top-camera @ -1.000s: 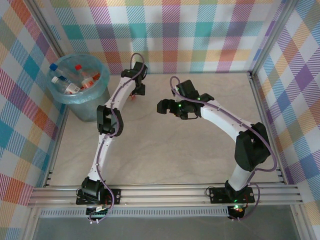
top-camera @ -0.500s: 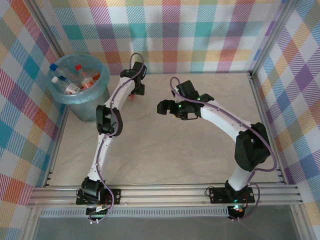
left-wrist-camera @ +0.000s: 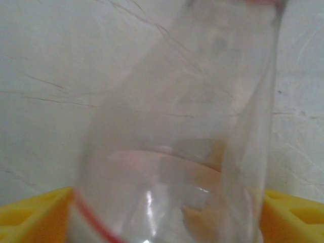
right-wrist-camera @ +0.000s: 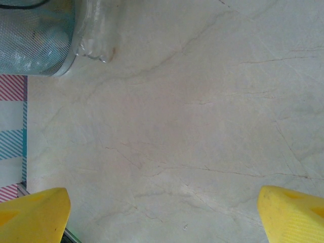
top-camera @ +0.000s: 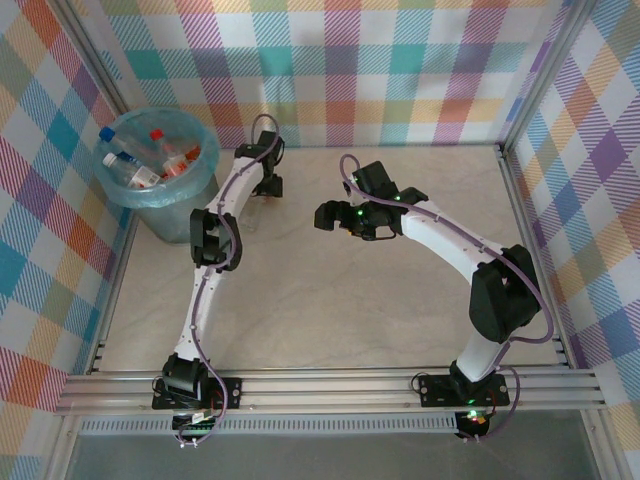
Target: Put the plastic bottles in the bin
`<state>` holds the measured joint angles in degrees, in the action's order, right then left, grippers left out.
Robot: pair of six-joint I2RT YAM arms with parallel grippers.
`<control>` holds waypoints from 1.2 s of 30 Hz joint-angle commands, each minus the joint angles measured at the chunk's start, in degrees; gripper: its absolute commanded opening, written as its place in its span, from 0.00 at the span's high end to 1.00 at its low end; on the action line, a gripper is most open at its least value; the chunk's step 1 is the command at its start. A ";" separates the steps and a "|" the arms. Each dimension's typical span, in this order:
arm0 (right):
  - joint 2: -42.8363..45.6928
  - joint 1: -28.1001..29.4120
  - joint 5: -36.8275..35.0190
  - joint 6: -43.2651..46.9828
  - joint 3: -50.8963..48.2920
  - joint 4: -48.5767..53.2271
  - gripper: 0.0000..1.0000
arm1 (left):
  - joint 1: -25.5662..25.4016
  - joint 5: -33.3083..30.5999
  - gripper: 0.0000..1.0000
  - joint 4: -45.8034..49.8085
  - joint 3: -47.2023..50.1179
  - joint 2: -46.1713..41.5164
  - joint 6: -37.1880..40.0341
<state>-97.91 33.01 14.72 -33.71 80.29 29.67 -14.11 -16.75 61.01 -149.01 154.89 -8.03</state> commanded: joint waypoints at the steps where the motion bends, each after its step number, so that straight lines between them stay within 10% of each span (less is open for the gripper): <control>1: 1.27 -0.23 1.54 -0.69 0.18 1.09 0.05 | 0.05 2.40 0.23 1.83 0.51 0.68 -0.71; 9: 2.08 -0.22 1.30 -0.78 0.44 1.42 0.06 | -0.51 7.96 0.46 2.44 0.47 -2.39 -1.98; 20: 6.43 -0.23 -2.10 0.42 -0.18 3.46 0.06 | -7.06 16.71 0.51 1.04 0.74 -17.84 -1.20; 28: 9.59 -0.22 -2.68 -0.47 1.12 2.77 0.09 | -8.48 11.42 0.62 -6.11 2.17 -38.06 -0.76; 36: 7.92 3.72 -0.86 0.42 8.11 -2.27 0.12 | 3.85 2.48 0.64 -9.45 5.54 -51.19 1.88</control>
<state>-89.65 34.30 12.47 -33.89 83.70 31.79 -16.27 -10.37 51.40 -145.60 103.63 -6.17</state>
